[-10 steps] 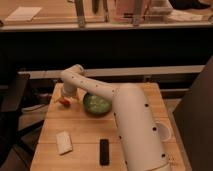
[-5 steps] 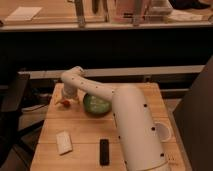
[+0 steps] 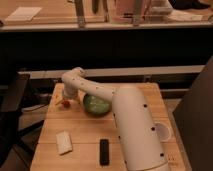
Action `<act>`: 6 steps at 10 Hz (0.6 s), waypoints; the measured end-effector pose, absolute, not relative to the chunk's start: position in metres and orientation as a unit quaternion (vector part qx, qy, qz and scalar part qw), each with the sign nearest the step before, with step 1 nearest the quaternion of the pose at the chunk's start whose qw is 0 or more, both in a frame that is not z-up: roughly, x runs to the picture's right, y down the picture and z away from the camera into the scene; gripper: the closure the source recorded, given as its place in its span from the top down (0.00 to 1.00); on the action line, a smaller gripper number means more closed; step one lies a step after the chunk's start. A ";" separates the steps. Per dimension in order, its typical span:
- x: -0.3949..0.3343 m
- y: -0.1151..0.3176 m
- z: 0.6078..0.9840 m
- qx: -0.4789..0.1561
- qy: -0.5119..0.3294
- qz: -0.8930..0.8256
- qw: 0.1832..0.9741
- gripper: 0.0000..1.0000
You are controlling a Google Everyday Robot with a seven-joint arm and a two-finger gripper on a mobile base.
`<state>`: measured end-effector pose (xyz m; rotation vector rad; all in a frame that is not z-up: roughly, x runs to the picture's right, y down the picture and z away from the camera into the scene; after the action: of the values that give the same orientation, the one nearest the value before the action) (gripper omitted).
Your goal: Place the pepper in the ceramic bowl
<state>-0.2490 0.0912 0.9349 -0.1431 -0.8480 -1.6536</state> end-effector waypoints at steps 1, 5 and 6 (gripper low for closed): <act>-0.248 0.088 0.936 -0.062 -0.358 -0.716 0.596 0.80; -0.251 0.064 0.944 -0.050 -0.330 -0.735 0.590 0.80; -0.255 0.060 0.944 -0.045 -0.327 -0.739 0.587 0.80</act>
<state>-0.2551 0.0599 0.9443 -0.1055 -0.7622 -1.7223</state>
